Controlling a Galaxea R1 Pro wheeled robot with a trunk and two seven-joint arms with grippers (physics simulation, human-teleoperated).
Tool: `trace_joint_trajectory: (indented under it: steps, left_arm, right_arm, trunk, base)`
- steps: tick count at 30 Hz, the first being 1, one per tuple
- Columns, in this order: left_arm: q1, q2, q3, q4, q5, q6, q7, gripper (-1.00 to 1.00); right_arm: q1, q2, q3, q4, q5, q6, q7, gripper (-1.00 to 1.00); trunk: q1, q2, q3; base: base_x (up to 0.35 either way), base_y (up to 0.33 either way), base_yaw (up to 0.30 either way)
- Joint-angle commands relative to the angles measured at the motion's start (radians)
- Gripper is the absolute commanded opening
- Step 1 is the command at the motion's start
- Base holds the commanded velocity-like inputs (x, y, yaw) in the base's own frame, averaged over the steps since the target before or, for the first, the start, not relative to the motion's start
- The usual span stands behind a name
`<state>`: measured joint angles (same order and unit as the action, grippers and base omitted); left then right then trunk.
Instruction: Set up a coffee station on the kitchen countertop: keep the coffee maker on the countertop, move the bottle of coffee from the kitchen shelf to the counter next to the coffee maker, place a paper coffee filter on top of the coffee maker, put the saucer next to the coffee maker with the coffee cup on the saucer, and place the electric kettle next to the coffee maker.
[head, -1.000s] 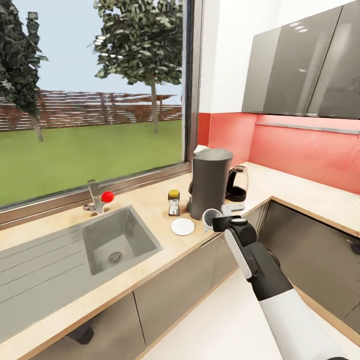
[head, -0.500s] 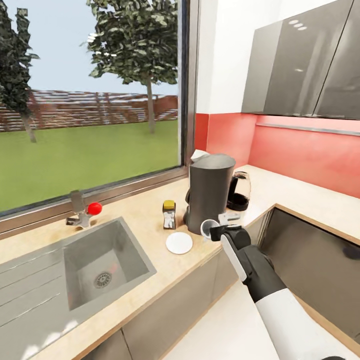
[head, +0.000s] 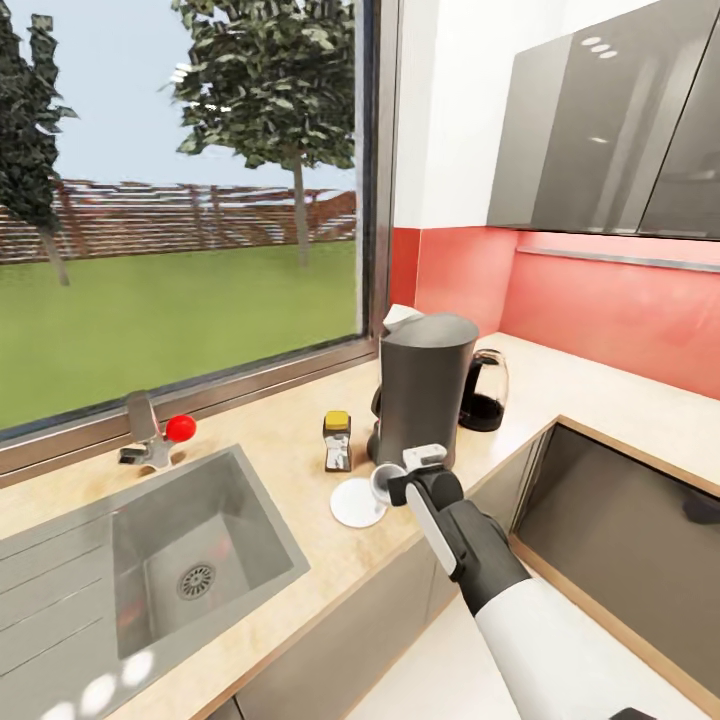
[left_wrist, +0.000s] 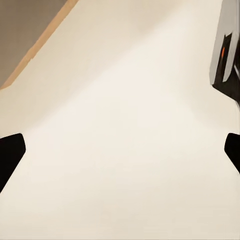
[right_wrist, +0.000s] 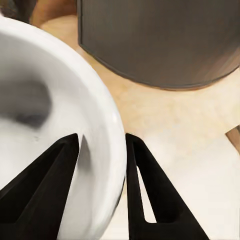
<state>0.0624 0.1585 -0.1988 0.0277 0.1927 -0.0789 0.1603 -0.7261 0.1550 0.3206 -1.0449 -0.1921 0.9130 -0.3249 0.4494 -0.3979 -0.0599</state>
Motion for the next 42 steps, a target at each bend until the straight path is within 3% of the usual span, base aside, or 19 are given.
trace_joint_trajectory:
  steps: [1,9,42]
  left_arm:
    - [-0.001,-0.002,-0.008,0.001,0.010,-0.006,0.000,1.00]
    - [-0.003,-0.025,-0.008,-0.001,0.010,-0.007,-0.001,1.00]
    - [-0.004,-0.025,-0.008,0.000,0.010,-0.008,0.001,1.00]
  right_arm:
    - [-0.001,0.000,0.002,0.002,-0.010,0.008,-0.009,-1.00]
    - [-0.001,-0.001,0.003,0.036,-0.009,0.024,-0.010,-1.00]
    - [-0.001,-0.004,0.002,0.054,-0.006,0.024,-0.012,-1.00]
  trunk:
    - [0.001,-0.002,-0.002]
    - [0.001,-0.002,-0.002]
    - [0.001,-0.002,-0.004]
  base:
    - [0.004,0.000,0.000]
    - [0.001,0.000,0.000]
    - [0.000,0.000,0.010]
